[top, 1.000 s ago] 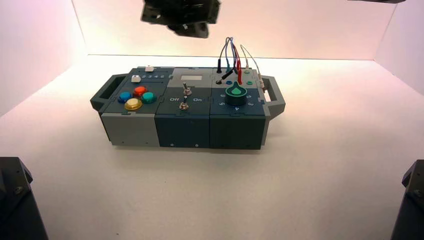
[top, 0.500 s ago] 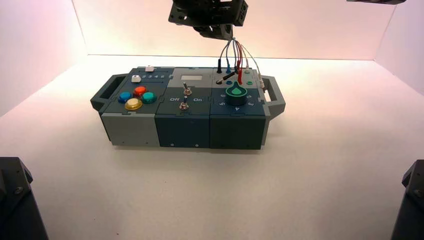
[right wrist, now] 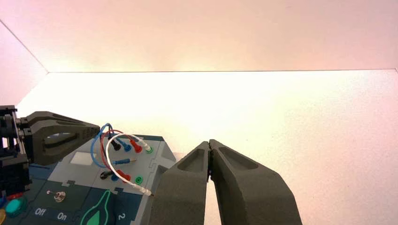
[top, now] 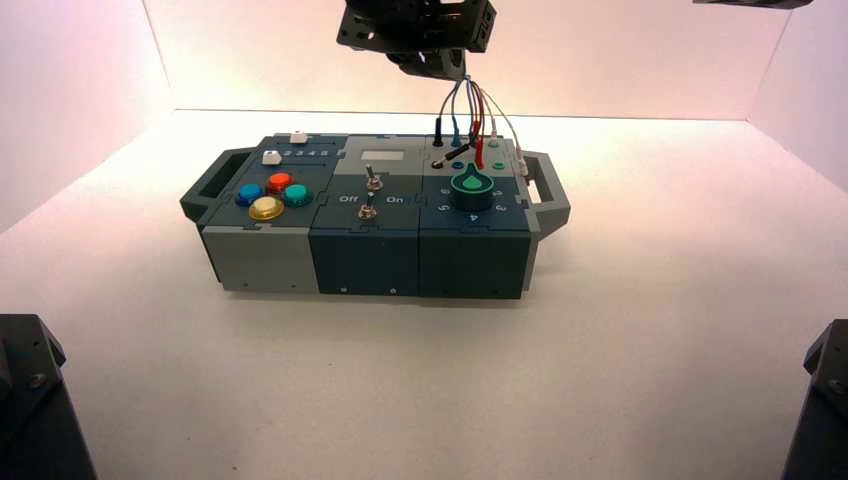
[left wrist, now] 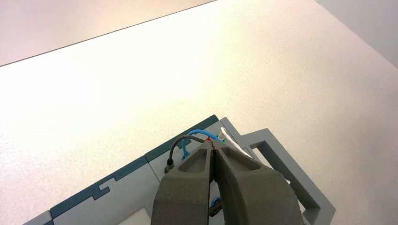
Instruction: Move the left gripper to the right.
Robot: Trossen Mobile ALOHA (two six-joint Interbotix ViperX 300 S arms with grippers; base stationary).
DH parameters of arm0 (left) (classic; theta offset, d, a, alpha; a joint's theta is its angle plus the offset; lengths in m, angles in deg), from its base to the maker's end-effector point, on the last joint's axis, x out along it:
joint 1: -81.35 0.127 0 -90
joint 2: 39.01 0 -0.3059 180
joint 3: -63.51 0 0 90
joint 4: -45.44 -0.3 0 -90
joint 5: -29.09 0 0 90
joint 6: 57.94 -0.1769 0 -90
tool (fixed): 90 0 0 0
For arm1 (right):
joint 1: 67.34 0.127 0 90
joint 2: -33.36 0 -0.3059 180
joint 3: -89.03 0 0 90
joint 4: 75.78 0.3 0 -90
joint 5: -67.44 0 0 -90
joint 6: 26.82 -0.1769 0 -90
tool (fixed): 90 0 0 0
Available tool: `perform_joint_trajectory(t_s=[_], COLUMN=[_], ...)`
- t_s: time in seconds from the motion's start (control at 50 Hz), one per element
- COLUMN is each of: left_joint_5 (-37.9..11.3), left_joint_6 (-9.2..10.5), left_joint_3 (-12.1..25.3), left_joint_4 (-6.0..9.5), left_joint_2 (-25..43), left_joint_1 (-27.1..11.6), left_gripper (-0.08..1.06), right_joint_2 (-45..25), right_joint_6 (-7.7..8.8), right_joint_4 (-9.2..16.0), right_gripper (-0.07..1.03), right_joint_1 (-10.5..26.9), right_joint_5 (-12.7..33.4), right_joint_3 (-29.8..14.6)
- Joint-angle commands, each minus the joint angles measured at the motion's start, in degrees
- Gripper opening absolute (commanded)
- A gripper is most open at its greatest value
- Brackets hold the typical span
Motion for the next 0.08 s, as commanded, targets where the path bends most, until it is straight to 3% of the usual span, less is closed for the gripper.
perform_joint_trajectory(t_s=[0.02,0.08], left_joint_5=[0.35,0.26], left_joint_6=[-0.18,-0.18], left_joint_3=[1.14,1.14], left_joint_4=[0.0,-0.09], left_joint_2=[-1.58,-1.58], left_joint_1=[-0.18,-0.18], left_gripper=[-0.03,-0.03], right_joint_2=[0.26,0.26], right_joint_6=[0.0,0.0], right_joint_4=[-0.09,-0.09], right_gripper=[-0.02,-0.02], right_joint_1=[-0.09,-0.09], right_joint_5=[-0.44,-0.44], right_joint_3=[-0.79,-0.88])
